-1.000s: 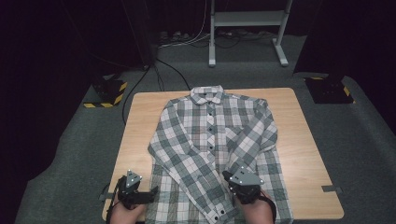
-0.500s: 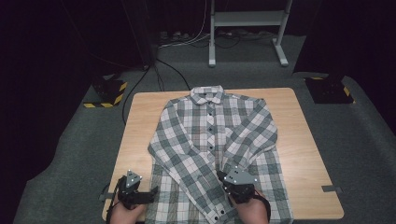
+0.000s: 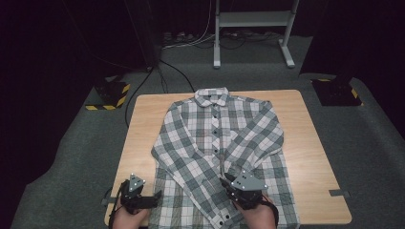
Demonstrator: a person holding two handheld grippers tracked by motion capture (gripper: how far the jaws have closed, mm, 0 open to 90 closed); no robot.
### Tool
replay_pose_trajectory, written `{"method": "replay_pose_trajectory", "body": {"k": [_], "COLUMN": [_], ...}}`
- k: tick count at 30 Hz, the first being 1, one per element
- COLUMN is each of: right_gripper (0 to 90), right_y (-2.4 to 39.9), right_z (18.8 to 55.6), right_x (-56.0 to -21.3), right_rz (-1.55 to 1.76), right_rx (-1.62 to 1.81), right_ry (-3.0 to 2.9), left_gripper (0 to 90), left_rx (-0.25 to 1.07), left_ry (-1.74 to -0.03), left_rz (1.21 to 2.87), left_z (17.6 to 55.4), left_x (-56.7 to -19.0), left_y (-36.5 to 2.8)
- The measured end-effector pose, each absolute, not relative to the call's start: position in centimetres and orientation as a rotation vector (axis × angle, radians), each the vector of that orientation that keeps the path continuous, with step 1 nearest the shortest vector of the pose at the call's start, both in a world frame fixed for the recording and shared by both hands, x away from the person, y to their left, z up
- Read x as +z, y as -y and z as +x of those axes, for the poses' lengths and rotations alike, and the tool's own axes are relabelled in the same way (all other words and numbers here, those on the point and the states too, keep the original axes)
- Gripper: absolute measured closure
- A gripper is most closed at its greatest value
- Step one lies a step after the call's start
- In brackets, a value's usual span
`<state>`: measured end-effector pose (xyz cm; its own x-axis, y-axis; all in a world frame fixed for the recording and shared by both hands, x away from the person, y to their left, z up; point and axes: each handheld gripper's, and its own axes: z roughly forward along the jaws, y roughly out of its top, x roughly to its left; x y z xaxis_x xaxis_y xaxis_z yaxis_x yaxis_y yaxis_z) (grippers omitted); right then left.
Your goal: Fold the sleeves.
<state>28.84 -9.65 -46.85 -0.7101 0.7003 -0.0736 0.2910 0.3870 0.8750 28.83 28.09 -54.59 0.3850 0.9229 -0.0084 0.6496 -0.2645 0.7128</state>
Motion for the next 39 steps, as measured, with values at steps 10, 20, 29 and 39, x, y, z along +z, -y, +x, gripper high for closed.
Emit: {"method": "replay_pose_trajectory", "body": {"k": [10,20,29,39], "right_gripper": [66.8,63.9,59.4,59.0], "right_y": [11.0,12.1,12.4,13.2], "right_z": [28.9,28.8,29.3,30.8], "right_x": [-46.7,-46.2,-47.5,-51.6], "right_rz": [0.899,0.919,0.956,1.061], "right_rx": [1.289,1.296,1.276,1.101], "right_ry": [-2.18,-2.143,-2.17,-2.284], "left_gripper": [0.3,0.3,0.2,0.3], "left_rx": [0.554,0.554,0.554,0.555], "left_ry": [-1.345,-1.345,-1.346,-1.345], "left_rz": [2.011,2.011,2.011,2.011], "left_z": [28.8,28.8,28.8,28.8], "left_x": [-54.6,-54.6,-54.6,-54.6], "left_y": [-28.1,-28.1,-28.1,-28.1]}}
